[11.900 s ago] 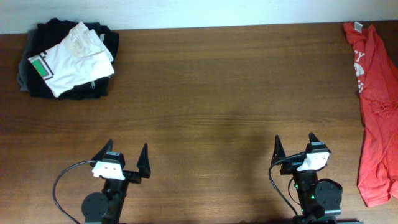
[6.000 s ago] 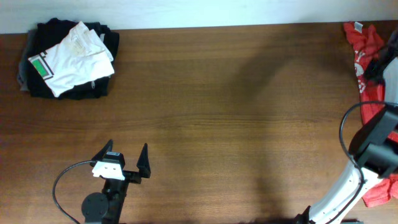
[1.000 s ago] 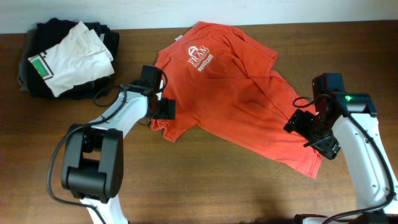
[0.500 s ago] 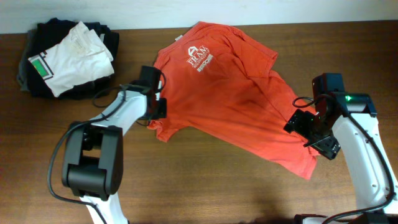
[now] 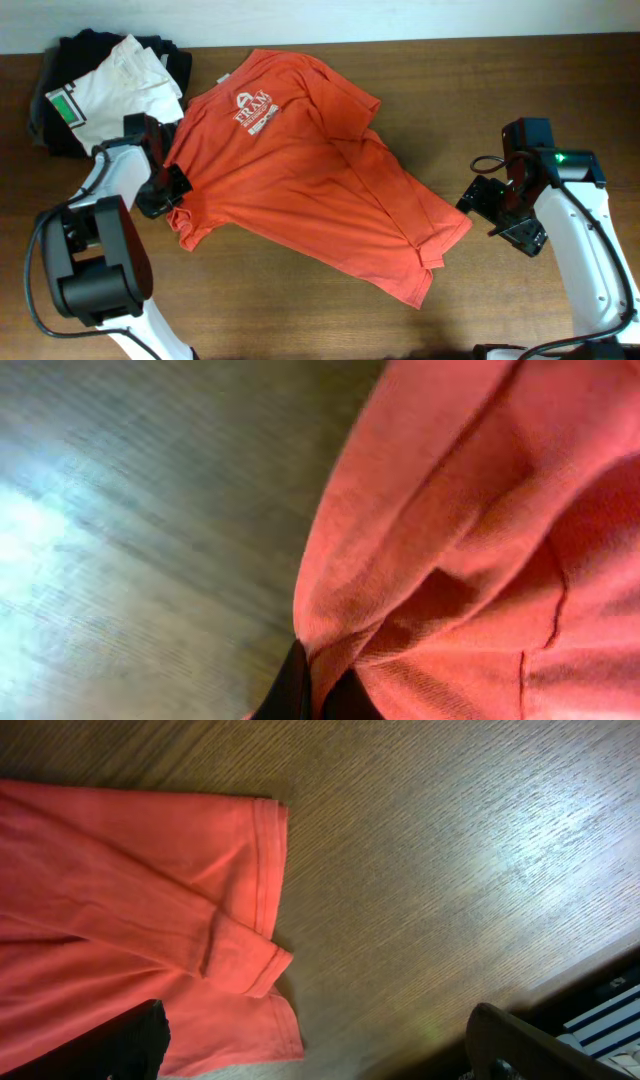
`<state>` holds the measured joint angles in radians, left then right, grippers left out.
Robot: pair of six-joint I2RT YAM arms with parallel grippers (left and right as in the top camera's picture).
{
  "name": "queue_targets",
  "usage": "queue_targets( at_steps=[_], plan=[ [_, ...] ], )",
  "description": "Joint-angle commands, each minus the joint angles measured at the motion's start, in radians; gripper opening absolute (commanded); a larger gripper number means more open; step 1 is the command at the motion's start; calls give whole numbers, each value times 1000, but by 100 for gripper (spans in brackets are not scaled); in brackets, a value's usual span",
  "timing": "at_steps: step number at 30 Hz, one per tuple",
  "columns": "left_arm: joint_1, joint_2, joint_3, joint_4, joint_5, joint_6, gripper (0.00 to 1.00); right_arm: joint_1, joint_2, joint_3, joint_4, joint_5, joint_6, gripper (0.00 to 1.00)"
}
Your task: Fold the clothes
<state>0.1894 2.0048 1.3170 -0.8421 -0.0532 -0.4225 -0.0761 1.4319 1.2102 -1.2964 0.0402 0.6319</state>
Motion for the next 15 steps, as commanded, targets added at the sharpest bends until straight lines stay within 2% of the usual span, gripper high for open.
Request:
queue_targets(
  at_steps=[1,2,3,4,8,11,13,15],
  plan=[
    [50,33,-17,-18,3,-115,2,-4,2,1,10,15,13,98],
    [54,33,-17,-18,12,-115,14,-4,2,1,33,14,13,98],
    [56,33,-17,-18,16,-115,83,-4,2,1,64,5,13,98],
    [56,33,-18,-18,16,-110,98,-4,2,1,93,-12,13,98],
    [56,33,-18,-18,16,-106,99,-2,3,0,96,-119,7,99],
    [56,33,-18,-18,16,-106,99,11,9,-23,65,-114,-109,99],
    [56,33,-18,-18,11,-107,99,11,16,-82,57,-114,-150,99],
    [56,33,-19,-14,12,-107,99,11,17,-219,149,-125,-145,98]
  ],
)
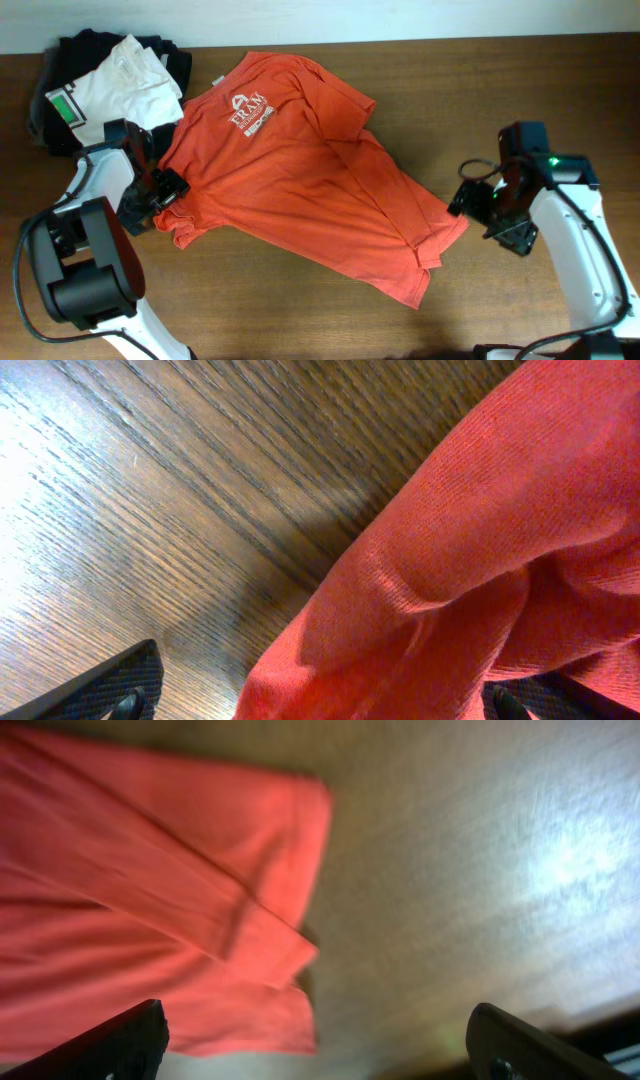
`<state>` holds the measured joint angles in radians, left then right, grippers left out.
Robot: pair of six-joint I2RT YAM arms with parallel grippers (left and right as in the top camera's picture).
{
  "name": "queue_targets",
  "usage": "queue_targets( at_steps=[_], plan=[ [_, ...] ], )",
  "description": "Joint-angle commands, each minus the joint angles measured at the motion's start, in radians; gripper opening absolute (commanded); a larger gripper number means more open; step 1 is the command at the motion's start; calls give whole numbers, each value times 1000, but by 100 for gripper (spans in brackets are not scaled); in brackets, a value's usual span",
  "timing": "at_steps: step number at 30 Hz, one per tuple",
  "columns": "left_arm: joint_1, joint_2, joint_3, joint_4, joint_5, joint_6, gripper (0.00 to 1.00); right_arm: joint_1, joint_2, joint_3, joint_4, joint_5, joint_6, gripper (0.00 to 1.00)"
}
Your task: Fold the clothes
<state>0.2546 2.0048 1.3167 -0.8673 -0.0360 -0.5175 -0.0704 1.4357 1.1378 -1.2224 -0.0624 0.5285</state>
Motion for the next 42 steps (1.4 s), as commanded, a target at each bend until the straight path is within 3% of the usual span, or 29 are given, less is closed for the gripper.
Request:
queue_targets(
  at_steps=[1,7,11,27,30,35,37,42],
  plan=[
    [-10,34,-21,16,-5,-12,99,5,13,-206,132,-43,-42,98],
    [-10,34,-24,18,-12,-12,99,6,14,-389,342,-238,-116,100],
    [-10,34,-24,21,-12,-12,99,6,19,-422,394,-233,-132,75],
    [-10,34,-24,24,-13,-11,99,51,84,-480,481,-245,-101,52],
    [-10,34,-24,25,-12,-11,99,51,84,-480,481,-241,-101,33],
    [-10,34,-24,25,-13,-8,99,50,84,-480,502,-241,-101,15],
    [-10,34,-24,25,-13,-8,99,50,84,-478,505,-241,-101,4],
    [-10,34,-24,28,-13,-8,99,50,84,-359,402,-179,-106,4]
  ],
)
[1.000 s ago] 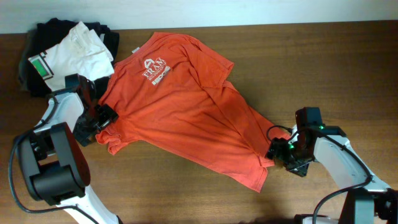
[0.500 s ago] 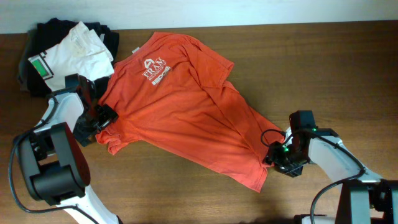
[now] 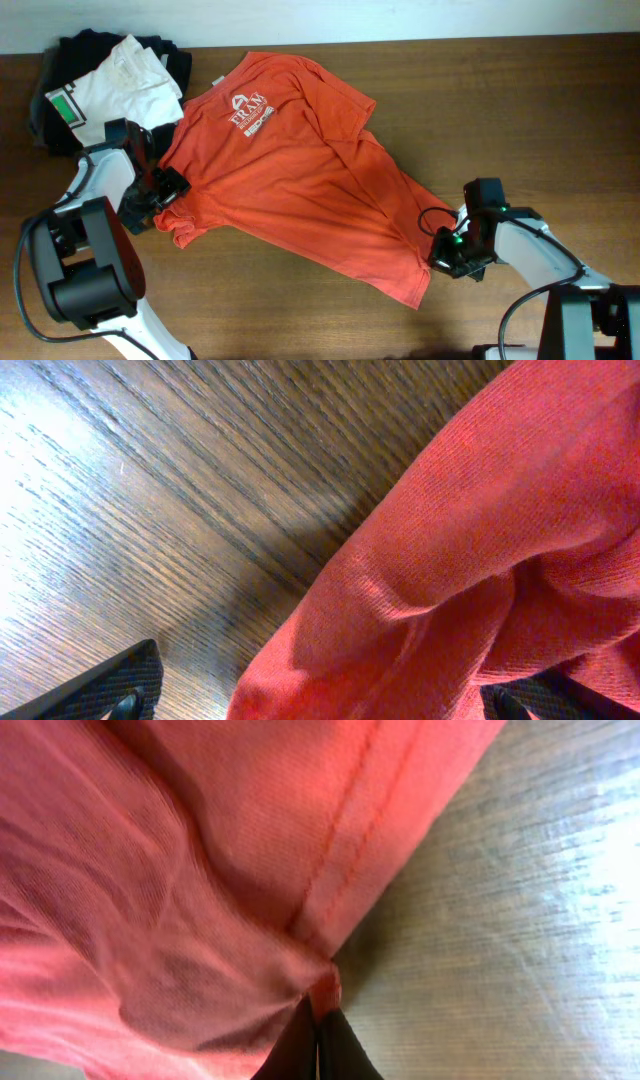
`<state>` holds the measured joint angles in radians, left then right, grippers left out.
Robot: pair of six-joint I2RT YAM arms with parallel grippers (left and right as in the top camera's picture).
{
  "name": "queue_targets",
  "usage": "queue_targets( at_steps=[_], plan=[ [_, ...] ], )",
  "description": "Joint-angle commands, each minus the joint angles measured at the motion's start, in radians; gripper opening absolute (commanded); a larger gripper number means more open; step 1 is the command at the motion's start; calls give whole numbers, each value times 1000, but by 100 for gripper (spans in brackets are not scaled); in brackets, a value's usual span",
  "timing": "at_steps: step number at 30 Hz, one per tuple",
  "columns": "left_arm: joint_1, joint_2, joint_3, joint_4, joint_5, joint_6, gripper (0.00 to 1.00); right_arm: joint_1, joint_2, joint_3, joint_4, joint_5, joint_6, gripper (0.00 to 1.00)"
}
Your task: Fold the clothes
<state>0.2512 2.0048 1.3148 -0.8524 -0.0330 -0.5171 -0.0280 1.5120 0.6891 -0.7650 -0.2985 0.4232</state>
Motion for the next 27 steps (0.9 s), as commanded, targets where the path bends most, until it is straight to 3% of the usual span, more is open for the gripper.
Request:
queue_targets(
  at_steps=[1,8,16,17,18,19,20,27],
  plan=[
    [-6,34,-22,14,-18,-9,99,7,8,130,-94,89,-1,4],
    [-6,34,-22,17,-43,-9,99,-62,12,616,-356,401,-27,4],
    [-6,34,-22,17,-42,-9,99,-343,106,1141,-404,397,-29,7],
    [-6,34,-22,16,-42,-9,99,-370,141,1216,-409,396,-47,22],
    [-6,34,-22,16,-42,-9,99,-383,167,1257,-412,397,-56,60],
    [-6,34,-22,16,-42,-9,99,-393,196,1298,-428,394,-60,90],
    [-6,34,-22,16,-42,-9,99,-394,222,1323,-447,381,-61,98],
    [-9,34,-22,17,-34,-9,99,-355,307,1332,-582,284,-60,98]
  ],
)
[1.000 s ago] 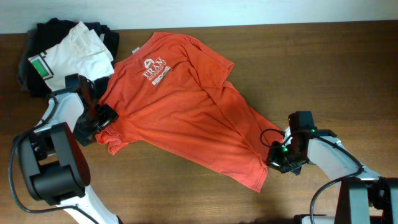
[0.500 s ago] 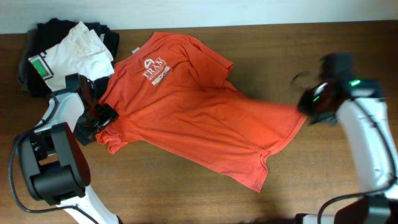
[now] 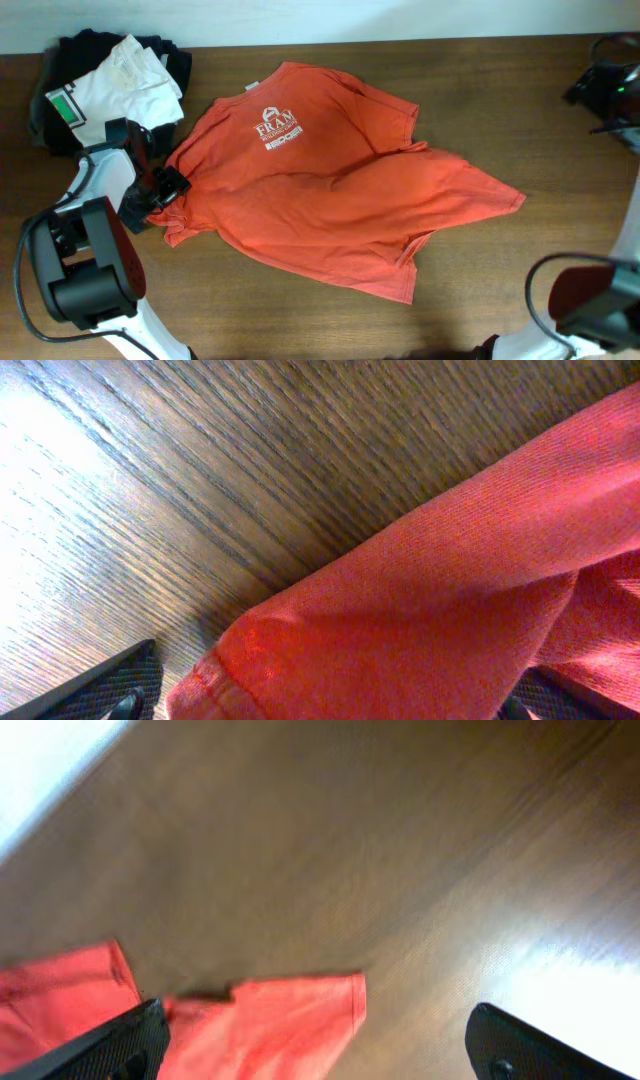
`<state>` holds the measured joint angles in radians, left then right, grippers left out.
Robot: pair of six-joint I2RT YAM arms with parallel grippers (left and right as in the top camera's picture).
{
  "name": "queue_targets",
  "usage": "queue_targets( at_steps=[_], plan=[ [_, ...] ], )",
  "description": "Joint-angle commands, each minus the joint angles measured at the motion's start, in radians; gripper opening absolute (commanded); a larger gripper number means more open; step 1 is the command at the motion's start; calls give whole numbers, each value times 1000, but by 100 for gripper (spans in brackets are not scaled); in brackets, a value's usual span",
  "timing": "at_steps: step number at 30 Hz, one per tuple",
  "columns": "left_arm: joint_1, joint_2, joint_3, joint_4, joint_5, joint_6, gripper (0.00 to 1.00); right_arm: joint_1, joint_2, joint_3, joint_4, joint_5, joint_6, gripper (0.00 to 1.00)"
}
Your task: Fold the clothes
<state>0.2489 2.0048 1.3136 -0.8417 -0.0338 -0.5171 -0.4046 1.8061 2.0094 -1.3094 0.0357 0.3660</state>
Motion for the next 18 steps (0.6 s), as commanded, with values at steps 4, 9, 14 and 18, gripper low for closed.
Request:
queue_targets(
  at_steps=[4,9,14,18],
  plan=[
    [-17,34,-21,11,-34,-9,99,32,0,12,-180,-198,-4,98],
    [-19,34,-21,13,-34,-9,99,101,-69,12,-289,-208,-48,98],
    [-24,34,-21,22,-34,-9,99,286,-172,-74,-389,-141,-60,98],
    [-25,34,-21,20,-34,-9,99,483,-280,-339,-353,-37,66,98]
  ],
)
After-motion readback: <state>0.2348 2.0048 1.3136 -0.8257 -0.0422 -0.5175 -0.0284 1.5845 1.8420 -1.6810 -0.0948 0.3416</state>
